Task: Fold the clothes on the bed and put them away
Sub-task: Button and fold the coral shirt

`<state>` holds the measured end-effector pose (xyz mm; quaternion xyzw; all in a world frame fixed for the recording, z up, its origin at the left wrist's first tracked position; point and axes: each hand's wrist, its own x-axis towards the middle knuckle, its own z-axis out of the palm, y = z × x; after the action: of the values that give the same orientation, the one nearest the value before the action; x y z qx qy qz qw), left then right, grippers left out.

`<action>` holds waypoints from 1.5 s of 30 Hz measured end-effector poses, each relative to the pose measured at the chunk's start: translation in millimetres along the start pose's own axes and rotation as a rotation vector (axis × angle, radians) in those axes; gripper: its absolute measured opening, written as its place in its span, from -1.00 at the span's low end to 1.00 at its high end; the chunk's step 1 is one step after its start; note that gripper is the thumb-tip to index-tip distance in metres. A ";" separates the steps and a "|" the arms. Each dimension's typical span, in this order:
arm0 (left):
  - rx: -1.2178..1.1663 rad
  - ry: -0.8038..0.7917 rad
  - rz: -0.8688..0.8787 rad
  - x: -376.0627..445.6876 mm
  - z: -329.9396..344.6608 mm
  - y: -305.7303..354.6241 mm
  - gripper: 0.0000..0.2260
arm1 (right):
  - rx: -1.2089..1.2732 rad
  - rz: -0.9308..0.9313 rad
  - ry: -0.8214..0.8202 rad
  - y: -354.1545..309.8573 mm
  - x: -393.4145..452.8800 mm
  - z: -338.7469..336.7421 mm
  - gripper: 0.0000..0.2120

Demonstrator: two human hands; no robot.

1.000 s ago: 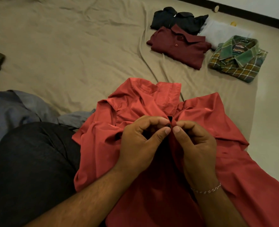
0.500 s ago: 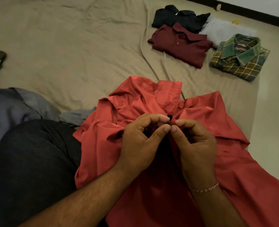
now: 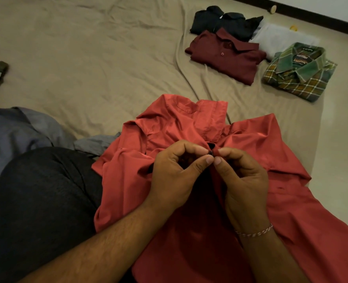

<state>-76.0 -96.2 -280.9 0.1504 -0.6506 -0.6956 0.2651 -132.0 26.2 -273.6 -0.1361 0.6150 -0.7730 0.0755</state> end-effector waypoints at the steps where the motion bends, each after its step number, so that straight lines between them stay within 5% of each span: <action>1: -0.001 -0.001 -0.002 0.1 0.2 0.5 -0.88 | 0.001 0.011 0.001 0.6 0.2 -0.4 -0.83; 23: 0.165 -0.007 -0.040 1.8 -2.3 -9.8 -0.91 | -0.024 0.143 -0.046 14.7 7.7 -11.5 -0.84; 31: 0.628 -0.116 0.129 16.5 -17.3 -2.3 -0.42 | 0.074 0.230 -0.121 15.0 11.9 -16.8 -0.83; 36: 0.661 -0.318 0.134 24.1 -26.0 -4.0 -0.74 | 0.092 0.212 -0.162 16.4 11.4 -17.4 -0.82; 45: 0.645 -0.083 0.162 19.1 -17.6 -10.7 -0.83 | -0.058 0.050 -0.052 21.5 7.6 -12.8 -0.89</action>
<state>-83.7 -121.3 -290.7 0.1459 -0.8573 -0.4361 0.2313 -144.2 30.9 -296.2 -0.1429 0.6383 -0.7488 0.1067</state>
